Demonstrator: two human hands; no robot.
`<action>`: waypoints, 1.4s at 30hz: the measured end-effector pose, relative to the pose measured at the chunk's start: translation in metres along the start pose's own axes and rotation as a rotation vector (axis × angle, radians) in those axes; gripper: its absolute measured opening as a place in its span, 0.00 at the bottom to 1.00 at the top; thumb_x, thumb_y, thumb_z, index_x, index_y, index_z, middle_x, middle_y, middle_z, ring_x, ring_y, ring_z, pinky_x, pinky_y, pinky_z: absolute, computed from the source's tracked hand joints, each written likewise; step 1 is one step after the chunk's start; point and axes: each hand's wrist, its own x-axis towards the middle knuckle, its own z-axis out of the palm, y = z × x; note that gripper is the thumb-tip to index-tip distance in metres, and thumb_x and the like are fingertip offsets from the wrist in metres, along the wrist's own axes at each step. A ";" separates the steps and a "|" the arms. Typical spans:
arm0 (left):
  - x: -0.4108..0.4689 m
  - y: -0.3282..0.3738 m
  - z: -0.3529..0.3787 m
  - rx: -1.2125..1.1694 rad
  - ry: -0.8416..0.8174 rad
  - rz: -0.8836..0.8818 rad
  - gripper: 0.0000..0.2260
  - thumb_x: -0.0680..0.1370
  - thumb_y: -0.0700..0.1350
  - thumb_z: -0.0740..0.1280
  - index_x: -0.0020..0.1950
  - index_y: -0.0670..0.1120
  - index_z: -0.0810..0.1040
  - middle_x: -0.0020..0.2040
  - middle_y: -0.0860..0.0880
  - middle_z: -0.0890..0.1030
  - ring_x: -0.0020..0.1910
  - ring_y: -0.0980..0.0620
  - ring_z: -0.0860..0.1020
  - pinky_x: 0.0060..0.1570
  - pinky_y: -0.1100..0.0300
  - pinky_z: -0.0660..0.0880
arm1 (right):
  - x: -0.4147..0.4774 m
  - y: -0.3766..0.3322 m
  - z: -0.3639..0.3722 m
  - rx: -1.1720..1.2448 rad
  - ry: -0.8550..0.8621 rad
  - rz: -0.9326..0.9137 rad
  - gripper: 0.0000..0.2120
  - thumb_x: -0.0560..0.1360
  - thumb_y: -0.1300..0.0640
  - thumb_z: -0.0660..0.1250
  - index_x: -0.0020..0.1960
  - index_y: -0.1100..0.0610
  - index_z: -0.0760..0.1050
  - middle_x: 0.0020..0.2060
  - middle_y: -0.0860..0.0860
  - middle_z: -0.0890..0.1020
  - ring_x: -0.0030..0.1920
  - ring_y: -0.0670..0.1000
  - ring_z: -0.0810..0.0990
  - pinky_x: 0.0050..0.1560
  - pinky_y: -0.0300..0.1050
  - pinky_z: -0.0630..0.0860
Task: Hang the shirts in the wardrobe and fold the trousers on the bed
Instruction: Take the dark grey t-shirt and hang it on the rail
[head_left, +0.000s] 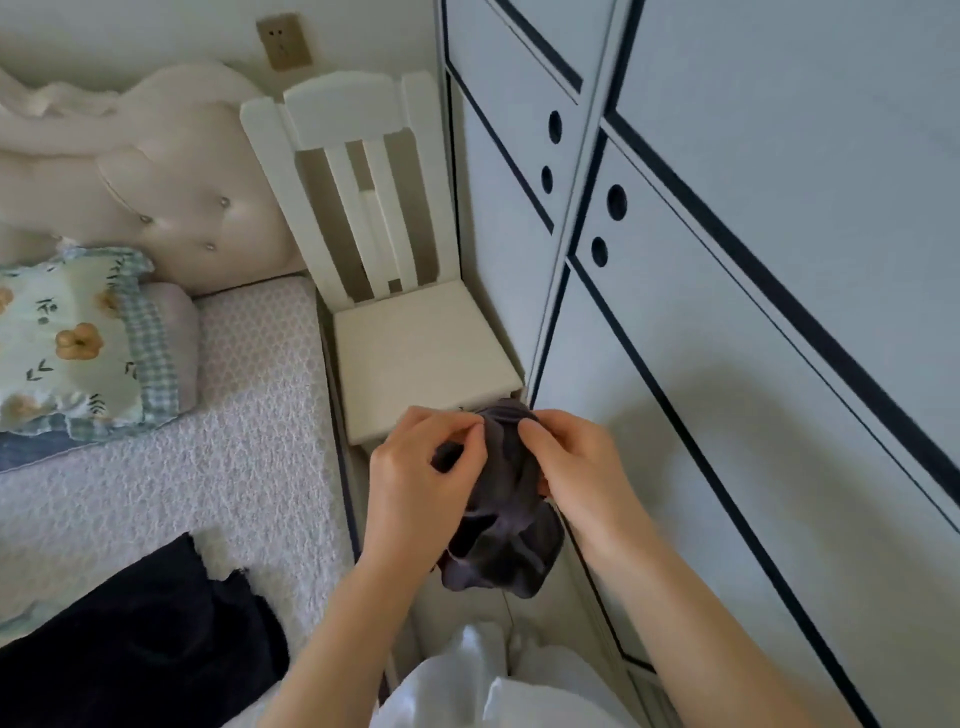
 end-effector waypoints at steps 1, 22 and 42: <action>0.004 0.002 0.001 -0.008 -0.020 0.010 0.05 0.75 0.40 0.72 0.45 0.49 0.83 0.44 0.55 0.80 0.45 0.60 0.79 0.42 0.75 0.72 | -0.004 0.001 -0.004 -0.011 0.023 -0.009 0.10 0.79 0.58 0.62 0.46 0.53 0.82 0.40 0.51 0.85 0.43 0.50 0.84 0.49 0.51 0.82; -0.001 0.075 0.069 -0.181 -0.823 0.210 0.10 0.75 0.35 0.64 0.41 0.49 0.79 0.36 0.56 0.80 0.38 0.57 0.78 0.36 0.68 0.73 | -0.136 0.038 -0.070 -0.077 0.537 -0.059 0.03 0.75 0.55 0.70 0.49 0.51 0.78 0.42 0.47 0.82 0.43 0.43 0.81 0.45 0.37 0.79; -0.191 0.165 0.069 -0.355 -0.786 0.287 0.14 0.74 0.33 0.68 0.44 0.53 0.81 0.40 0.57 0.83 0.43 0.57 0.80 0.47 0.63 0.76 | -0.372 0.177 -0.144 -0.611 1.025 0.157 0.13 0.73 0.69 0.66 0.49 0.51 0.75 0.47 0.45 0.74 0.51 0.47 0.74 0.55 0.37 0.72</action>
